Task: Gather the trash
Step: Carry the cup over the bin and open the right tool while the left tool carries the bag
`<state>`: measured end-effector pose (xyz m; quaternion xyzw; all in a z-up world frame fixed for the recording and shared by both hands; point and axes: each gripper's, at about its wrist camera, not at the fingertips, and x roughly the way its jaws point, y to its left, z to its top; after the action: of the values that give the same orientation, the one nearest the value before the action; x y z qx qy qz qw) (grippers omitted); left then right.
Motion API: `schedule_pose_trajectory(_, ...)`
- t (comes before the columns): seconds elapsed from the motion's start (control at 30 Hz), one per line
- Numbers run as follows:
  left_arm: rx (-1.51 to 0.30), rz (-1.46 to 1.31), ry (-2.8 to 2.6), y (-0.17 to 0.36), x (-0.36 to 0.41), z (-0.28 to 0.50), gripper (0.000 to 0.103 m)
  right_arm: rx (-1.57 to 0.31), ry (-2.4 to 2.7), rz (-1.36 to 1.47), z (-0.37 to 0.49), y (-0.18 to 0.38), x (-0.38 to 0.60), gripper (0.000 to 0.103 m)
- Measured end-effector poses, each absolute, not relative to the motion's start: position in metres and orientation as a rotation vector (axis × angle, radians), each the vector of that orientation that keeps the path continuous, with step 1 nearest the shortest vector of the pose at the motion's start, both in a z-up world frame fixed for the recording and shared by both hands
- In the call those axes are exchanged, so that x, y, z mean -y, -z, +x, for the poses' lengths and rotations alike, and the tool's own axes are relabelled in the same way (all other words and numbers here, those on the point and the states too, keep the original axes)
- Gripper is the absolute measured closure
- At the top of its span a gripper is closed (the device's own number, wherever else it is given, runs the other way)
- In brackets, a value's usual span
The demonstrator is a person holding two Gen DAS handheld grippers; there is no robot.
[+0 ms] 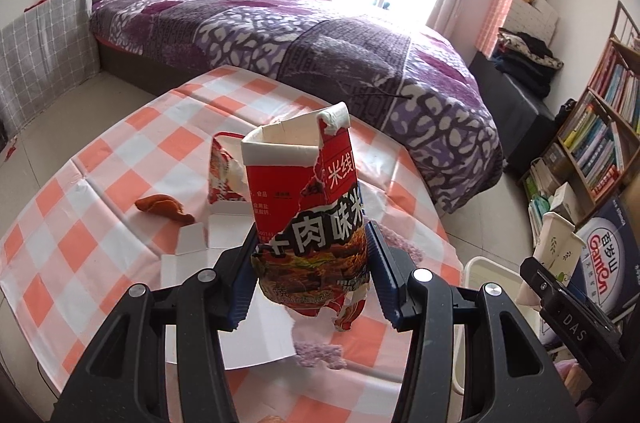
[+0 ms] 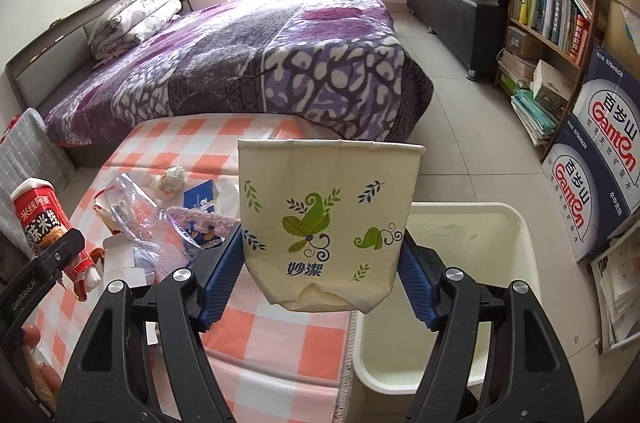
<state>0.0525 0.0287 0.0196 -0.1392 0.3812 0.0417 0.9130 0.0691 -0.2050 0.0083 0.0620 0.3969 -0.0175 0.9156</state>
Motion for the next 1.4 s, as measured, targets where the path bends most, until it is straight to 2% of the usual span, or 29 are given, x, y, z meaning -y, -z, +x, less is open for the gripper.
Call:
schedule_pose_trajectory(0.83, -0.826, -0.198, 0.072, -0.002, 0.065, 0.063, 0.053, -0.882, 0.241, 0.299, 0.058, 0.002, 0.317, 0.033)
schedule_pose_trajectory(1.03, -0.841, -0.179, 0.111, 0.004, 0.089, 0.063, 0.053, -0.897, 0.302, 0.332, 0.052, 0.006, 0.344, 0.03)
schedule_pose_trajectory(1.2, -0.863, -0.189, 0.16, 0.008, 0.112, 0.065, 0.053, -0.892, 0.338, 0.361, 0.046, 0.005, 0.366, 0.023)
schedule_pose_trajectory(1.4, -0.879, -0.158, 0.219, 0.01, 0.144, 0.064, 0.053, -0.882, 0.357, 0.412, 0.039, 0.001, 0.385, 0.022)
